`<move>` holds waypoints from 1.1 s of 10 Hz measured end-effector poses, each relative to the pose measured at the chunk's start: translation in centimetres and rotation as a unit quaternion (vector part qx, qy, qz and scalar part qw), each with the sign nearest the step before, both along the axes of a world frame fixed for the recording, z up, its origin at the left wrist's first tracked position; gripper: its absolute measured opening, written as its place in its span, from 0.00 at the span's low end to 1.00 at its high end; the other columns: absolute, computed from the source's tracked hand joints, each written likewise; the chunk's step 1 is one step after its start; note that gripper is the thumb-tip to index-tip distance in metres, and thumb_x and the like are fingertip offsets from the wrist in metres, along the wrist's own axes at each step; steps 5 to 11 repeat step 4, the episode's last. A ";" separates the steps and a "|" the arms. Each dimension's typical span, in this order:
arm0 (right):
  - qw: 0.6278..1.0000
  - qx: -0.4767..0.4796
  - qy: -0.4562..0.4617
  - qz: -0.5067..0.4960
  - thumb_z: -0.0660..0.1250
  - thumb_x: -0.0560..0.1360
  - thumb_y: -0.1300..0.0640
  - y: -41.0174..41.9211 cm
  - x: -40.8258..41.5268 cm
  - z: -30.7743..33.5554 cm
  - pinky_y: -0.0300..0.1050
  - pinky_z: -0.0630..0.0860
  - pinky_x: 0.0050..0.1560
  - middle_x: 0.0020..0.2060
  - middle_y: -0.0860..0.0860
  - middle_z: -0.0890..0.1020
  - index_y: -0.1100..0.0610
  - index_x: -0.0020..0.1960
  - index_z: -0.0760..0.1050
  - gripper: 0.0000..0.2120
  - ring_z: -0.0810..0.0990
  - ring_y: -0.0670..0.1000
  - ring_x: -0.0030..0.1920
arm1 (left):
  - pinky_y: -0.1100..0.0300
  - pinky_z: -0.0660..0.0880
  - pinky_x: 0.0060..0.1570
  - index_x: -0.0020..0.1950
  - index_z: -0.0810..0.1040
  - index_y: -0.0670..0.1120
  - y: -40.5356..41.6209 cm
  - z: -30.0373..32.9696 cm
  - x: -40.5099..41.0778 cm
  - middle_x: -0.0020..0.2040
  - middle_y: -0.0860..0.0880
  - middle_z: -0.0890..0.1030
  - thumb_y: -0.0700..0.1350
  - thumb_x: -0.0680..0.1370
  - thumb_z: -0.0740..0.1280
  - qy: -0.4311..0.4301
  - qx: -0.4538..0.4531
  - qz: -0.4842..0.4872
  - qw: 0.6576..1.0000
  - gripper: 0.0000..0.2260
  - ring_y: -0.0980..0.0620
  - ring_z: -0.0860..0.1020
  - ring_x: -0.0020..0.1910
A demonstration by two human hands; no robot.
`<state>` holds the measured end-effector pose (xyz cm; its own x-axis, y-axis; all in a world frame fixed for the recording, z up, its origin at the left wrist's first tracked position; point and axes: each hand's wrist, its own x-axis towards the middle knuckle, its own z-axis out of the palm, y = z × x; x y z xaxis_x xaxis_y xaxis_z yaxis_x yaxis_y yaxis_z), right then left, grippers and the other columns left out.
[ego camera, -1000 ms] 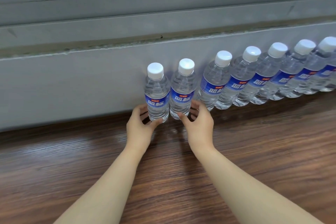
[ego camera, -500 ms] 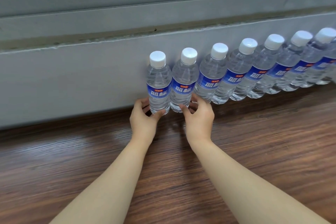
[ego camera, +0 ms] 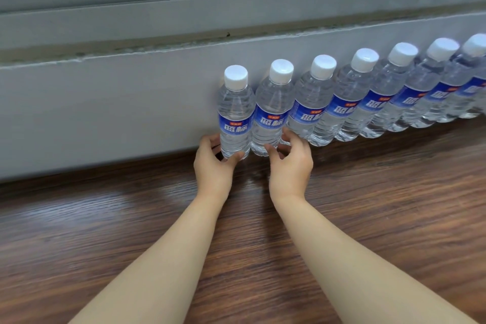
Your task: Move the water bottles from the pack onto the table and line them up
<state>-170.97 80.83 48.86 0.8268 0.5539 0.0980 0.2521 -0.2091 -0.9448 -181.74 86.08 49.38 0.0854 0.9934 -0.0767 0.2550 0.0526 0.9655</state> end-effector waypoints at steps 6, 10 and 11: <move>0.997 -0.068 -0.009 0.035 0.67 0.75 0.59 -1.3 -0.5 0.9 0.49 0.76 0.56 0.52 0.48 0.78 0.55 0.61 0.74 0.15 0.78 0.51 0.54 | 0.55 0.73 0.60 0.63 0.71 0.45 0.1 0.1 -1.3 0.61 0.49 0.77 0.46 0.68 0.77 0.084 -0.005 -0.073 0.994 0.27 0.53 0.75 0.59; 0.997 -0.068 -0.009 0.035 0.67 0.75 0.59 -1.3 -0.5 0.9 0.49 0.76 0.56 0.52 0.48 0.78 0.55 0.61 0.74 0.15 0.78 0.51 0.54 | 0.55 0.73 0.60 0.63 0.71 0.45 0.1 0.1 -1.3 0.61 0.49 0.77 0.46 0.68 0.77 0.084 -0.005 -0.073 0.994 0.27 0.53 0.75 0.59; 0.997 -0.068 -0.009 0.035 0.67 0.75 0.59 -1.3 -0.5 0.9 0.49 0.76 0.56 0.52 0.48 0.78 0.55 0.61 0.74 0.15 0.78 0.51 0.54 | 0.55 0.73 0.60 0.63 0.71 0.45 0.1 0.1 -1.3 0.61 0.49 0.77 0.46 0.68 0.77 0.084 -0.005 -0.073 0.994 0.27 0.53 0.75 0.59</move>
